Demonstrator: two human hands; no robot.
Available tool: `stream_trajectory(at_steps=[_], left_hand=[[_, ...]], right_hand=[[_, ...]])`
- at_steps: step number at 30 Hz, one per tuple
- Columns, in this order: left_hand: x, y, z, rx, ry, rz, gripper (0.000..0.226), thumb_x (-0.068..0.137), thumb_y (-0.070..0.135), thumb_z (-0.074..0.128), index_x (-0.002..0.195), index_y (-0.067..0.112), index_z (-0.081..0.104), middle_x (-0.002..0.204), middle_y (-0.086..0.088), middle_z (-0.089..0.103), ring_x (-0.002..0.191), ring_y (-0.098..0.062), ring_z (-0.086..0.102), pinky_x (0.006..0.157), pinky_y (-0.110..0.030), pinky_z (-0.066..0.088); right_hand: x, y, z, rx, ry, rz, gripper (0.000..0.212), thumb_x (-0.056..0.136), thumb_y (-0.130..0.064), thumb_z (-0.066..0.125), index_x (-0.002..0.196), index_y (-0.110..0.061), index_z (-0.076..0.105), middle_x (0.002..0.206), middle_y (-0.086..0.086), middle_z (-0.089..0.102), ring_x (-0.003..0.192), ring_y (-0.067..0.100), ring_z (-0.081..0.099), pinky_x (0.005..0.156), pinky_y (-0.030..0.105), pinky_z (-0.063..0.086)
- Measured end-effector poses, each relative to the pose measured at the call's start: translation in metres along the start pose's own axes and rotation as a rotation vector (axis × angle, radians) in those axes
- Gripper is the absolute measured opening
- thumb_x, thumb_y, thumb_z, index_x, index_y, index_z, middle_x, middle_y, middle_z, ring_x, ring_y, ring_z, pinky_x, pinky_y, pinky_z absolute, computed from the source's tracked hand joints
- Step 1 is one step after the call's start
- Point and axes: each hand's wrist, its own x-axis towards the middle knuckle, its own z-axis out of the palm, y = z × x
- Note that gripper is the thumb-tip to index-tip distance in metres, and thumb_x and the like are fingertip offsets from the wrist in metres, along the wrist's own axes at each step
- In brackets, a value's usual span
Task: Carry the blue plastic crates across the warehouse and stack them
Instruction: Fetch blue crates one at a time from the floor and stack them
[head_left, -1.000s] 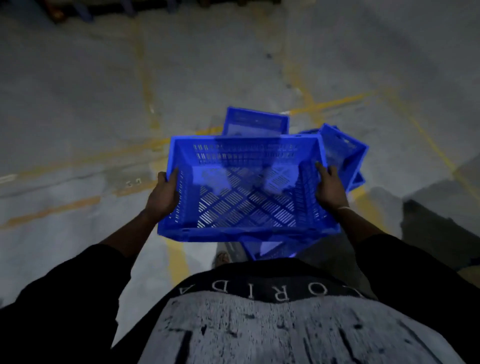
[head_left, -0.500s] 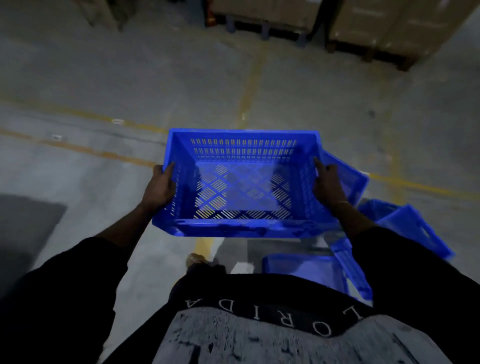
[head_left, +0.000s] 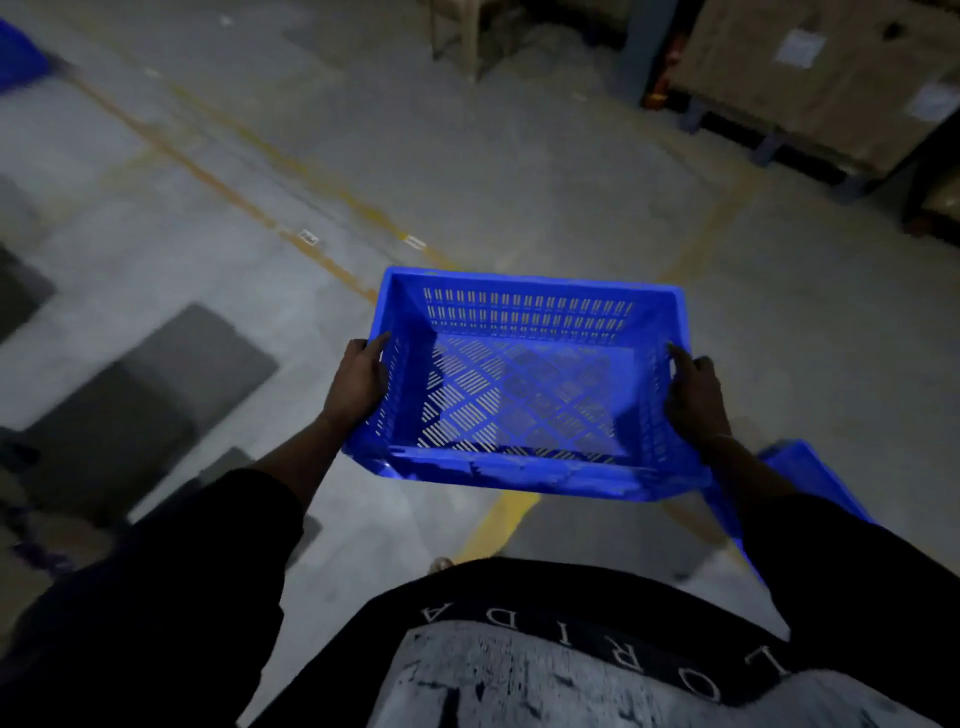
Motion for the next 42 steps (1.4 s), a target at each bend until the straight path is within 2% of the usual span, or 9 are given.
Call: stream_trajectory(at_steps=[3, 9, 16, 21, 24, 28, 35, 40, 42], left_hand=[[0.017, -0.023, -0.021, -0.009, 0.028, -0.074, 0.053, 0.095, 0.028, 0.043, 0.147, 0.029, 0.044, 0.122, -0.014, 0.061, 0.107, -0.032, 0.062, 0.088, -0.043, 0.052], [0.051, -0.052, -0.047, -0.01, 0.166, -0.196, 0.049, 0.099, 0.022, 0.048, 0.148, 0.023, 0.044, 0.126, -0.017, 0.059, 0.112, -0.032, 0.06, 0.093, -0.044, 0.049], [0.124, -0.079, -0.071, -0.02, 0.311, -0.35, 0.047, 0.098, 0.017, 0.052, 0.146, 0.017, 0.049, 0.123, -0.019, 0.059, 0.11, -0.033, 0.059, 0.092, -0.042, 0.048], [0.165, -0.094, -0.102, -0.036, 0.402, -0.496, 0.049, 0.096, 0.014, 0.054, 0.144, 0.019, 0.05, 0.122, -0.015, 0.055, 0.106, -0.026, 0.059, 0.09, -0.027, 0.04], [0.181, -0.104, -0.119, -0.061, 0.48, -0.533, 0.048, 0.096, 0.01, 0.055, 0.144, 0.019, 0.051, 0.118, -0.014, 0.052, 0.104, -0.026, 0.057, 0.093, -0.03, 0.042], [0.202, -0.137, -0.142, -0.065, 0.545, -0.6, 0.047, 0.097, 0.01, 0.054, 0.143, 0.021, 0.05, 0.115, -0.013, 0.054, 0.098, -0.022, 0.056, 0.09, -0.036, 0.046], [0.263, -0.223, -0.199, -0.06, 0.599, -0.669, 0.05, 0.097, 0.008, 0.057, 0.145, 0.02, 0.049, 0.123, -0.018, 0.056, 0.112, -0.029, 0.056, 0.094, -0.036, 0.043], [0.305, -0.291, -0.257, -0.072, 0.606, -0.661, 0.052, 0.095, 0.001, 0.058, 0.145, 0.014, 0.05, 0.117, -0.018, 0.054, 0.094, -0.002, 0.053, 0.081, -0.012, 0.036], [0.326, -0.314, -0.284, -0.058, 0.587, -0.671, 0.051, 0.097, 0.005, 0.057, 0.146, 0.015, 0.049, 0.121, -0.021, 0.053, 0.104, -0.018, 0.056, 0.089, -0.023, 0.038]], right_hand=[[0.05, -0.032, 0.018, 0.013, -0.03, -0.039, 0.065, 0.081, 0.01, 0.048, 0.144, -0.009, 0.045, 0.107, 0.03, 0.045, 0.083, 0.049, 0.053, 0.073, 0.043, 0.043], [0.161, -0.092, 0.055, -0.03, -0.09, -0.221, 0.059, 0.084, -0.001, 0.04, 0.143, -0.002, 0.046, 0.092, 0.032, 0.05, 0.077, 0.048, 0.052, 0.07, 0.041, 0.044], [0.311, -0.18, 0.104, 0.025, -0.184, -0.347, 0.06, 0.088, 0.004, 0.047, 0.145, -0.013, 0.044, 0.109, 0.03, 0.048, 0.093, 0.048, 0.055, 0.085, 0.043, 0.045], [0.403, -0.255, 0.124, 0.025, -0.274, -0.454, 0.059, 0.087, 0.005, 0.048, 0.144, -0.011, 0.045, 0.112, 0.031, 0.047, 0.091, 0.049, 0.055, 0.083, 0.043, 0.046], [0.45, -0.305, 0.139, 0.034, -0.305, -0.545, 0.059, 0.087, 0.007, 0.049, 0.143, -0.009, 0.047, 0.112, 0.031, 0.047, 0.09, 0.048, 0.055, 0.081, 0.041, 0.045], [0.492, -0.374, 0.169, 0.052, -0.361, -0.622, 0.058, 0.088, 0.007, 0.048, 0.143, -0.01, 0.047, 0.112, 0.03, 0.046, 0.091, 0.048, 0.056, 0.082, 0.042, 0.045], [0.557, -0.511, 0.252, 0.03, -0.388, -0.694, 0.055, 0.092, 0.001, 0.046, 0.145, -0.013, 0.045, 0.118, 0.028, 0.046, 0.097, 0.048, 0.056, 0.084, 0.042, 0.045], [0.593, -0.607, 0.302, 0.047, -0.411, -0.68, 0.055, 0.092, 0.001, 0.046, 0.144, -0.016, 0.046, 0.118, 0.026, 0.044, 0.093, 0.046, 0.056, 0.081, 0.04, 0.045], [0.609, -0.644, 0.318, 0.055, -0.415, -0.687, 0.057, 0.09, 0.002, 0.047, 0.144, -0.017, 0.046, 0.116, 0.024, 0.045, 0.09, 0.046, 0.056, 0.079, 0.041, 0.046]])
